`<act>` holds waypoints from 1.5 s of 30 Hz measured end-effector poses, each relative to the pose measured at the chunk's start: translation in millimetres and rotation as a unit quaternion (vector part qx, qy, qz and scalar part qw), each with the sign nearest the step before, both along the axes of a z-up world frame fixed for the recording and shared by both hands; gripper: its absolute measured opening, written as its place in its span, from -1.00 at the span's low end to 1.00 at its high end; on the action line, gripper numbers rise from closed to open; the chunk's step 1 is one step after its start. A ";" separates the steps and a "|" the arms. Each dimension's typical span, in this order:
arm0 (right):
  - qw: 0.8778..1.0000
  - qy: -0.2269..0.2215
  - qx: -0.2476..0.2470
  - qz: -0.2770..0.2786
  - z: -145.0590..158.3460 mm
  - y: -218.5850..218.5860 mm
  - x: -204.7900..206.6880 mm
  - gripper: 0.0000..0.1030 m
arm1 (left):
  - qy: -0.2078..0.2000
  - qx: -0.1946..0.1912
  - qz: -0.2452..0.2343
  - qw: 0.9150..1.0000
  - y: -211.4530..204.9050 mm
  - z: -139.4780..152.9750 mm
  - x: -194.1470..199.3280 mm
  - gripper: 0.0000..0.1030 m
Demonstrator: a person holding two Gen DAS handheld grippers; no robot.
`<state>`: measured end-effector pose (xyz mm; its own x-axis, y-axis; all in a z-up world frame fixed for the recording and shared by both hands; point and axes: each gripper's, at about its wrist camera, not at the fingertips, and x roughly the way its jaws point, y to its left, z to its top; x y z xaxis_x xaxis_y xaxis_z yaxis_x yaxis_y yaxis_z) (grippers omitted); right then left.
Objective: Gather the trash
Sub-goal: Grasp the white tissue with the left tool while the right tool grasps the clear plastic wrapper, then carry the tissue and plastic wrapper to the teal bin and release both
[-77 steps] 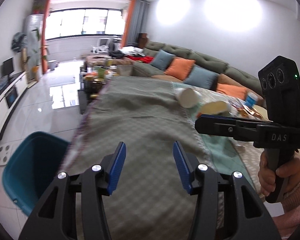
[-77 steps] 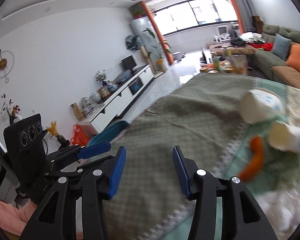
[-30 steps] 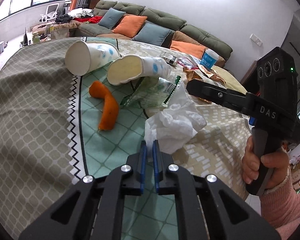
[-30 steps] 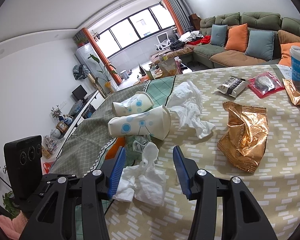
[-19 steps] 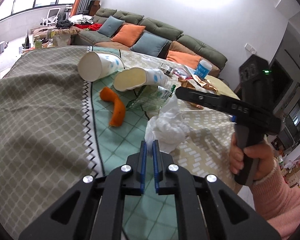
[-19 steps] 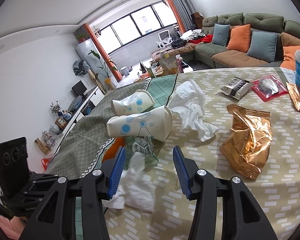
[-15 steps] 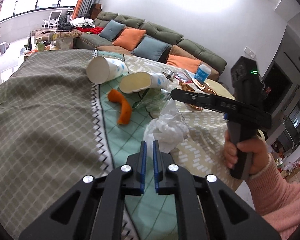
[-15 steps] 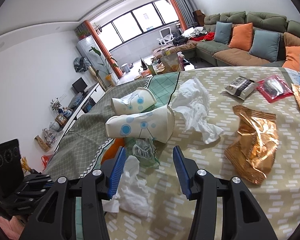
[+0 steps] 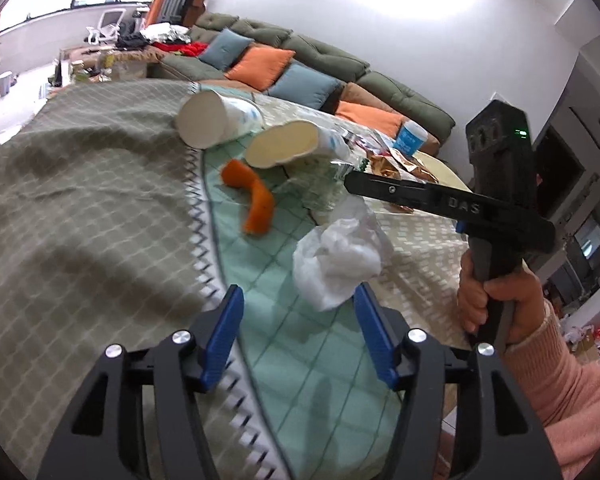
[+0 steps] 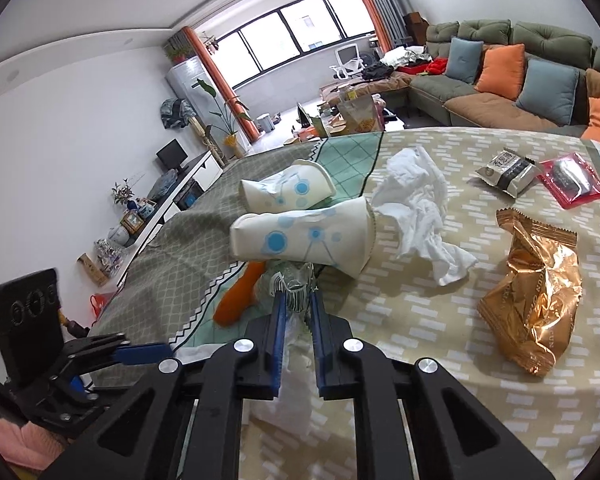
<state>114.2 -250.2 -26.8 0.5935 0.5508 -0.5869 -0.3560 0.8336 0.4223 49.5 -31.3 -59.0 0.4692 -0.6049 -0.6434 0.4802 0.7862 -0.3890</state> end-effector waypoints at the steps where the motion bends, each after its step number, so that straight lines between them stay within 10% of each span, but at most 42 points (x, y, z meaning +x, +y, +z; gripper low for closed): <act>1: 1.000 -0.001 0.003 0.001 1.1 -0.3 -3.3 -0.76 | 0.003 -0.002 -0.002 1.000 -4.6 -1.3 3.4 0.13; 4: 1.000 -0.003 0.015 0.008 3.7 0.9 -10.1 -0.77 | 0.012 0.002 0.002 1.000 -13.3 -4.7 9.7 0.04; 10: 0.999 -0.006 0.028 0.015 6.4 2.0 -23.0 -0.77 | 0.028 -0.007 0.006 1.000 -15.5 -8.1 13.7 -0.89; 29: 0.993 -0.040 0.077 0.077 41.1 42.4 -40.1 -0.77 | -0.040 -0.036 0.072 0.996 70.6 31.0 -38.6 -0.89; 45: 0.984 -0.040 0.088 0.147 46.5 113.0 -30.9 -0.77 | -0.093 -0.037 0.187 0.977 158.8 65.2 -73.8 -0.89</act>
<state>83.3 -137.2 19.7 0.4332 0.7947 -0.4251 -0.6096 0.6058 0.5113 -24.3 127.5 6.2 0.7716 -0.4103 -0.4861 0.2322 0.8931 -0.3852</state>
